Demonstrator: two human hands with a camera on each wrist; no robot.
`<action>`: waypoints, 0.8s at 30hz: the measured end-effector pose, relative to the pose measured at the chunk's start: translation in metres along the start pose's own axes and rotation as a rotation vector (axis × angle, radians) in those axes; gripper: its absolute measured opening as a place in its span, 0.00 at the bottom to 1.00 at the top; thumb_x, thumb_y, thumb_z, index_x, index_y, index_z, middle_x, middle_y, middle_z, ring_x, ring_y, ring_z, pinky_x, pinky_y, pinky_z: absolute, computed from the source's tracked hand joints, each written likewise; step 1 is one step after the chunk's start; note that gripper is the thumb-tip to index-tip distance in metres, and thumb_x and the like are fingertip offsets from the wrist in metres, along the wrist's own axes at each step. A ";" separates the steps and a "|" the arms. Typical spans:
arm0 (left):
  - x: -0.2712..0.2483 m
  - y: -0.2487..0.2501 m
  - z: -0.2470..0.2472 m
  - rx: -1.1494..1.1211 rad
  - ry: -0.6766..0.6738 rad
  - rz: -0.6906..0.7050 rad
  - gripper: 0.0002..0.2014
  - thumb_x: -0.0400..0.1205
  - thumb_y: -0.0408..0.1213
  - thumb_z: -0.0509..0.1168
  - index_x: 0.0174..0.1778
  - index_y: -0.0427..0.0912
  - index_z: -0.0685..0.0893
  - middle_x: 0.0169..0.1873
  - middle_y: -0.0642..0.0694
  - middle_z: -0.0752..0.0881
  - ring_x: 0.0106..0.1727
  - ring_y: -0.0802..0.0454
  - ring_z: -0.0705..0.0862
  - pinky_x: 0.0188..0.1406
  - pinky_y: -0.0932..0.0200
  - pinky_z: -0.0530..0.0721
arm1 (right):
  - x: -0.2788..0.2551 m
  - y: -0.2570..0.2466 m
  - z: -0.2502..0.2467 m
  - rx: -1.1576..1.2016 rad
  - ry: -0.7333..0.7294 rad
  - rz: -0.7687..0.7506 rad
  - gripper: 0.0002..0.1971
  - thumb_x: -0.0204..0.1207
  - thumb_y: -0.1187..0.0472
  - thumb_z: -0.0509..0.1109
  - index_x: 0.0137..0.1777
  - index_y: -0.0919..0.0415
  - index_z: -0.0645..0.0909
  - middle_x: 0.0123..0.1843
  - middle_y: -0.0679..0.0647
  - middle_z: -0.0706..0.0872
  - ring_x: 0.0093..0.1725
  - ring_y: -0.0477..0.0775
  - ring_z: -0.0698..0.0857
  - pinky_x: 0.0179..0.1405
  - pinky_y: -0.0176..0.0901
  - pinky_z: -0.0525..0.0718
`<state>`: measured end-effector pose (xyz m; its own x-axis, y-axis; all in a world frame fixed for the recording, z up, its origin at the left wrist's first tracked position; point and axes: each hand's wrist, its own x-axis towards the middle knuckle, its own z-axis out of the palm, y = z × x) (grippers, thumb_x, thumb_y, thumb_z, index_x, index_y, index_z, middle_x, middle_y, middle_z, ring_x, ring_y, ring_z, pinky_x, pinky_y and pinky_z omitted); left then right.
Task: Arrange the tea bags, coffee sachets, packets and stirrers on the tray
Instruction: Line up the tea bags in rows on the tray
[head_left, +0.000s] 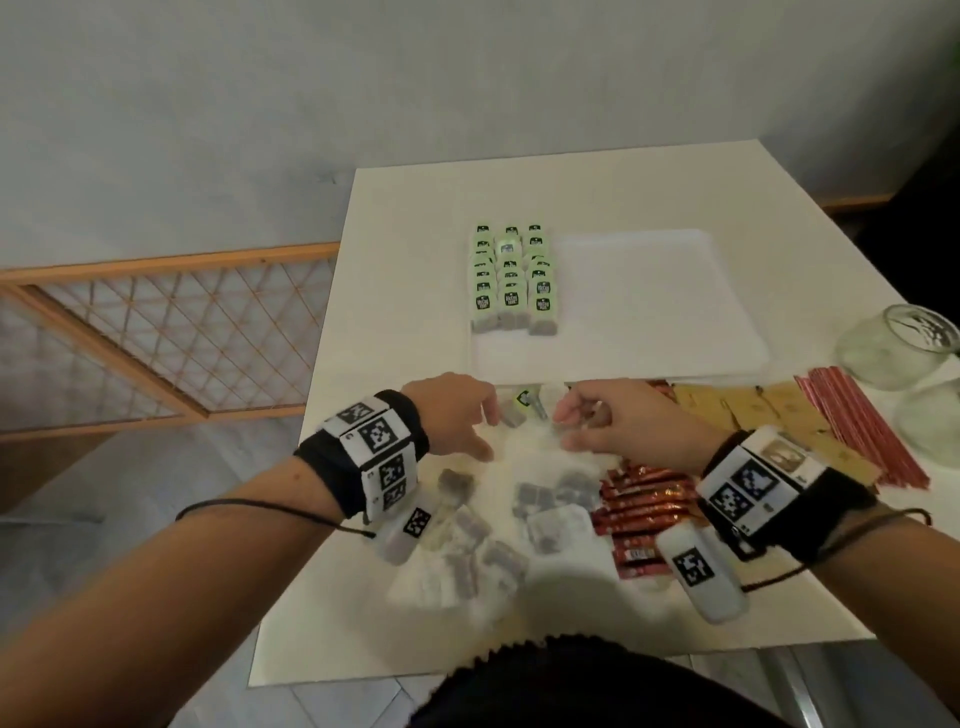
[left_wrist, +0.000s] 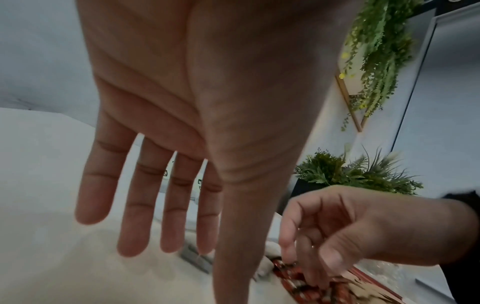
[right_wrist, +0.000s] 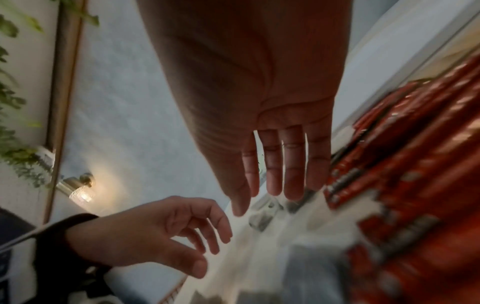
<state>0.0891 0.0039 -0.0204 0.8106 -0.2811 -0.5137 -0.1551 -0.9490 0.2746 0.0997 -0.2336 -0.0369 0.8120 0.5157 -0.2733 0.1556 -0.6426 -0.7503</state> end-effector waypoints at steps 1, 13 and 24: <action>-0.007 0.000 0.005 0.014 -0.028 -0.007 0.23 0.75 0.52 0.75 0.63 0.51 0.79 0.61 0.51 0.80 0.51 0.54 0.75 0.53 0.57 0.75 | -0.008 0.004 0.004 -0.031 -0.028 0.006 0.14 0.69 0.54 0.81 0.54 0.50 0.85 0.51 0.43 0.86 0.39 0.32 0.81 0.39 0.22 0.77; -0.032 0.007 0.046 0.069 -0.107 -0.102 0.42 0.64 0.42 0.84 0.69 0.49 0.66 0.59 0.46 0.69 0.46 0.45 0.80 0.41 0.52 0.80 | -0.031 0.017 0.035 -0.412 -0.132 -0.061 0.33 0.62 0.40 0.81 0.68 0.36 0.76 0.57 0.43 0.70 0.56 0.44 0.72 0.59 0.41 0.77; -0.008 0.016 0.039 -0.124 0.041 -0.131 0.17 0.75 0.47 0.75 0.55 0.45 0.81 0.52 0.47 0.77 0.50 0.45 0.83 0.43 0.56 0.84 | -0.019 0.018 0.022 -0.294 -0.050 -0.006 0.15 0.69 0.53 0.81 0.49 0.50 0.79 0.45 0.39 0.79 0.42 0.41 0.77 0.36 0.31 0.70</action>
<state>0.0585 -0.0151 -0.0436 0.8420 -0.1475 -0.5189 0.0223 -0.9516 0.3067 0.0748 -0.2423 -0.0592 0.7833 0.5424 -0.3039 0.3225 -0.7723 -0.5472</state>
